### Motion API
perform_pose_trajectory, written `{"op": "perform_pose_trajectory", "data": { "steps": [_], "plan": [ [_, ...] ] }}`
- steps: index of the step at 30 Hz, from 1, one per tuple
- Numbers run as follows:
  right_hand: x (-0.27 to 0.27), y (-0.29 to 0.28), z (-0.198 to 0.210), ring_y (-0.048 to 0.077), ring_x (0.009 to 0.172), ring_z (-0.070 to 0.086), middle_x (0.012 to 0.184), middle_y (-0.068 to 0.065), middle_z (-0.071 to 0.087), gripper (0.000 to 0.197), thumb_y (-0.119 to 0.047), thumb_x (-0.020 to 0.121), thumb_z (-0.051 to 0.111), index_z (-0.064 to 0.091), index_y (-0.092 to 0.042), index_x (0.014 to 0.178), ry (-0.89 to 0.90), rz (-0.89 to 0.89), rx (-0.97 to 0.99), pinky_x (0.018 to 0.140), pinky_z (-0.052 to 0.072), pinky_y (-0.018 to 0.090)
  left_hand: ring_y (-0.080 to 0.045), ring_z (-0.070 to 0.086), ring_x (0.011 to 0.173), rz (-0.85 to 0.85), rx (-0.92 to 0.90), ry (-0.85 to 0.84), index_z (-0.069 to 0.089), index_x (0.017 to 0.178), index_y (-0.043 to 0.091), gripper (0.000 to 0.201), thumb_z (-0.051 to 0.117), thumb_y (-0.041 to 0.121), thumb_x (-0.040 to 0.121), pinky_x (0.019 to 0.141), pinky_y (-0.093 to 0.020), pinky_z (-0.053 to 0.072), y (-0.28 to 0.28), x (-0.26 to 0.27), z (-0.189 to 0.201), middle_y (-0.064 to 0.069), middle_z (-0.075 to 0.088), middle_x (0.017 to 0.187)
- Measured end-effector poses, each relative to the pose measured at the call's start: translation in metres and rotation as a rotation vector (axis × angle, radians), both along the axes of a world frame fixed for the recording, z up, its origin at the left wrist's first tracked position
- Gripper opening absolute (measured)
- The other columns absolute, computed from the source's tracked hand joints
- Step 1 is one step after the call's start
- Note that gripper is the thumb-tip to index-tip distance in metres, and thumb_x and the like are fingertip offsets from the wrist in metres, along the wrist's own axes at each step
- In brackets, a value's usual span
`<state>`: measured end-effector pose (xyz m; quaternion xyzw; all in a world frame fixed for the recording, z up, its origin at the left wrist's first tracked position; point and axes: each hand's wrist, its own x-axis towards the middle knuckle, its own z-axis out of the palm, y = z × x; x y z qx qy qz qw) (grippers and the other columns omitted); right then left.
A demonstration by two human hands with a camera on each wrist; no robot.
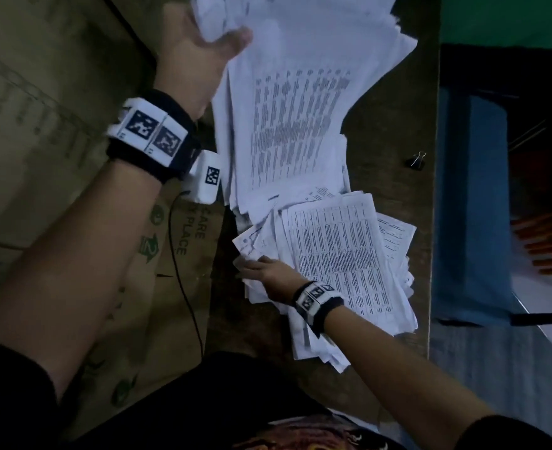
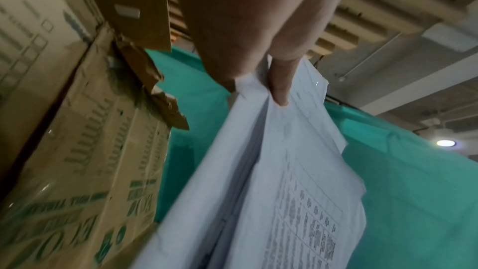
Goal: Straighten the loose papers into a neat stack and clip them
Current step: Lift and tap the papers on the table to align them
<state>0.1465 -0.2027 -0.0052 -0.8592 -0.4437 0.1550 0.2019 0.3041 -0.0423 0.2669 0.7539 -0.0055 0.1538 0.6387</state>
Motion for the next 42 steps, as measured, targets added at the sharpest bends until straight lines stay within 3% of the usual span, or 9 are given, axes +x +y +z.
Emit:
{"op": "perform_pose_trajectory", "data": {
  "steps": [4, 8, 16, 20, 23, 28, 33, 39, 42],
  "plan": [
    [-0.009, -0.054, 0.011, 0.031, 0.119, 0.053, 0.138, 0.003, 0.053, 0.057, -0.018, 0.071, 0.074, 0.056, -0.025, 0.125, -0.195, -0.680, -0.090, 0.095, 0.043, 0.055, -0.004, 0.066, 0.100, 0.038, 0.041, -0.116, 0.049, 0.108, 0.005, 0.049, 0.077, 0.031, 0.077, 0.094, -0.028, 0.051, 0.012, -0.012, 0.031, 0.002, 0.063, 0.109],
    [-0.008, -0.108, -0.003, 0.037, 0.142, 0.015, 0.155, 0.000, 0.015, 0.072, -0.054, 0.084, 0.060, 0.025, -0.038, 0.145, 0.291, -0.930, -0.376, 0.109, 0.017, 0.064, -0.007, 0.064, 0.089, -0.021, 0.112, -0.078, 0.054, 0.099, 0.018, 0.041, 0.075, 0.043, 0.074, 0.091, -0.028, 0.053, 0.014, -0.031, 0.057, 0.017, 0.066, 0.093],
    [0.047, -0.163, 0.110, 0.019, 0.141, 0.033, 0.156, 0.000, 0.026, 0.107, -0.035, 0.064, 0.088, 0.018, -0.048, 0.144, 0.484, -1.015, 0.832, 0.111, 0.031, 0.053, -0.023, 0.063, 0.113, -0.441, -0.106, -0.080, 0.073, 0.096, 0.022, 0.016, 0.074, 0.016, 0.081, 0.097, -0.036, 0.050, -0.001, -0.066, 0.074, 0.004, 0.072, 0.109],
    [0.084, -0.189, 0.158, 0.042, 0.132, 0.043, 0.148, 0.021, 0.035, 0.105, -0.001, 0.066, 0.085, 0.024, -0.027, 0.146, 0.719, -0.754, 1.154, 0.095, 0.039, 0.071, -0.026, 0.062, 0.116, -0.484, -0.272, 0.035, 0.065, 0.110, 0.003, 0.030, 0.066, -0.003, 0.081, 0.097, -0.036, 0.049, 0.001, -0.058, 0.058, -0.006, 0.070, 0.114],
    [0.104, -0.202, 0.161, 0.045, 0.122, 0.052, 0.137, 0.025, 0.050, 0.092, -0.005, 0.069, 0.084, 0.032, -0.010, 0.145, 0.992, -0.687, 1.044, 0.096, 0.039, 0.069, -0.026, 0.059, 0.120, -0.484, -0.329, 0.201, 0.059, 0.120, 0.001, 0.043, 0.069, -0.002, 0.078, 0.099, -0.035, 0.048, 0.000, -0.035, 0.022, -0.010, 0.066, 0.123],
    [0.089, -0.183, 0.122, 0.020, 0.089, 0.073, 0.100, 0.004, 0.075, 0.052, -0.030, 0.095, 0.059, 0.047, -0.002, 0.137, 1.080, -0.954, 0.744, 0.067, 0.059, 0.034, -0.026, 0.056, 0.122, -0.336, -0.330, 0.581, 0.051, 0.131, -0.003, 0.055, 0.067, -0.003, 0.079, 0.107, -0.042, 0.043, -0.013, -0.015, -0.079, -0.017, 0.057, 0.133],
    [0.053, -0.179, 0.068, 0.016, 0.113, 0.064, 0.124, -0.001, 0.066, 0.080, -0.064, 0.072, 0.069, 0.052, -0.017, 0.134, 1.193, -1.019, 0.771, 0.089, 0.053, 0.036, -0.017, 0.054, 0.112, -0.093, -0.106, 0.799, 0.053, 0.123, 0.006, 0.044, 0.071, 0.011, 0.084, 0.091, -0.028, 0.039, -0.039, -0.028, -0.151, 0.004, 0.054, 0.114],
    [0.039, -0.169, 0.039, 0.025, 0.078, 0.069, 0.083, 0.007, 0.070, 0.046, -0.025, 0.059, 0.092, 0.062, -0.006, 0.087, 0.732, -1.206, 0.384, 0.068, 0.057, 0.037, -0.020, 0.065, 0.104, -0.057, -0.155, 0.779, 0.068, 0.101, 0.015, 0.036, 0.083, 0.026, 0.070, 0.089, -0.031, 0.050, -0.054, -0.027, -0.190, 0.005, 0.072, 0.099],
    [0.033, -0.174, 0.047, 0.030, 0.087, 0.072, 0.092, 0.014, 0.074, 0.029, -0.002, 0.069, 0.082, 0.069, 0.001, 0.095, 0.731, -1.226, 0.632, 0.080, 0.059, 0.044, -0.023, 0.065, 0.108, -0.140, -0.187, 0.728, 0.066, 0.107, 0.018, 0.059, 0.089, 0.031, 0.055, 0.088, -0.034, 0.053, -0.043, -0.033, -0.195, 0.001, 0.071, 0.109]
  ]
}}
